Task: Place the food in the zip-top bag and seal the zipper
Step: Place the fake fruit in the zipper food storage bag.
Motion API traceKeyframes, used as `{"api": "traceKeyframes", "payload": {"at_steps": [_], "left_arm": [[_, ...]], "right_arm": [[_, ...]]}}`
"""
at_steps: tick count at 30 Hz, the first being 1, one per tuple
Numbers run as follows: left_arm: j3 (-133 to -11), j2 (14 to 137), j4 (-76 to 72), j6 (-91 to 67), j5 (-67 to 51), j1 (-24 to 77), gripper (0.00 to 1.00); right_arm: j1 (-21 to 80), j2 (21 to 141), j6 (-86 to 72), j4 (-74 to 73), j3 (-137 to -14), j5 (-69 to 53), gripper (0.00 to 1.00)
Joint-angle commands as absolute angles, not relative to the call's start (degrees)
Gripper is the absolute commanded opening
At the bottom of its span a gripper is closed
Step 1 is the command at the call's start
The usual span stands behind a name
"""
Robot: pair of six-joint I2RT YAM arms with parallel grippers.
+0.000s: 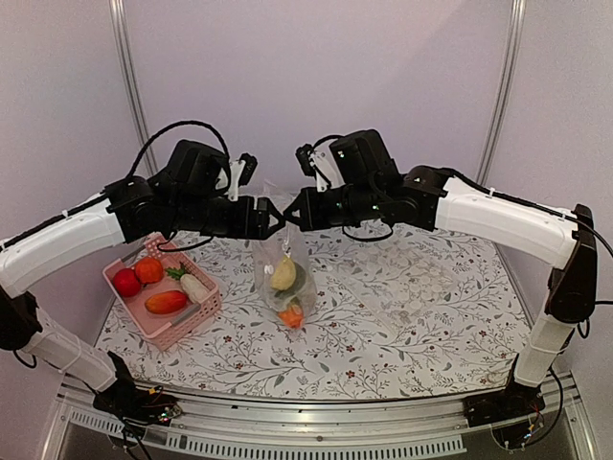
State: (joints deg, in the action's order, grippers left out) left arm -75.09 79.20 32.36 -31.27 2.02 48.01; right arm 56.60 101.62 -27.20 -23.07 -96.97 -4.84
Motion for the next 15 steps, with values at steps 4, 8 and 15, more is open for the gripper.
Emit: {"api": "traceKeyframes", "payload": {"at_steps": [4,8,15], "left_arm": [[-77.25,73.75,32.21,-32.94,2.39,48.87,0.82],[-74.90,71.00,32.23,-36.41,2.50,48.78,0.80],[-71.93,69.90,34.42,-40.98,3.02,47.79,0.69]], "right_arm": [[56.79,100.50,-26.61,-22.39,-96.06,-3.19,0.00],[56.67,100.84,-26.63,-22.79,-96.27,-3.25,0.00],[56.69,101.16,-27.23,-22.97,-96.34,-3.36,0.00]]}}
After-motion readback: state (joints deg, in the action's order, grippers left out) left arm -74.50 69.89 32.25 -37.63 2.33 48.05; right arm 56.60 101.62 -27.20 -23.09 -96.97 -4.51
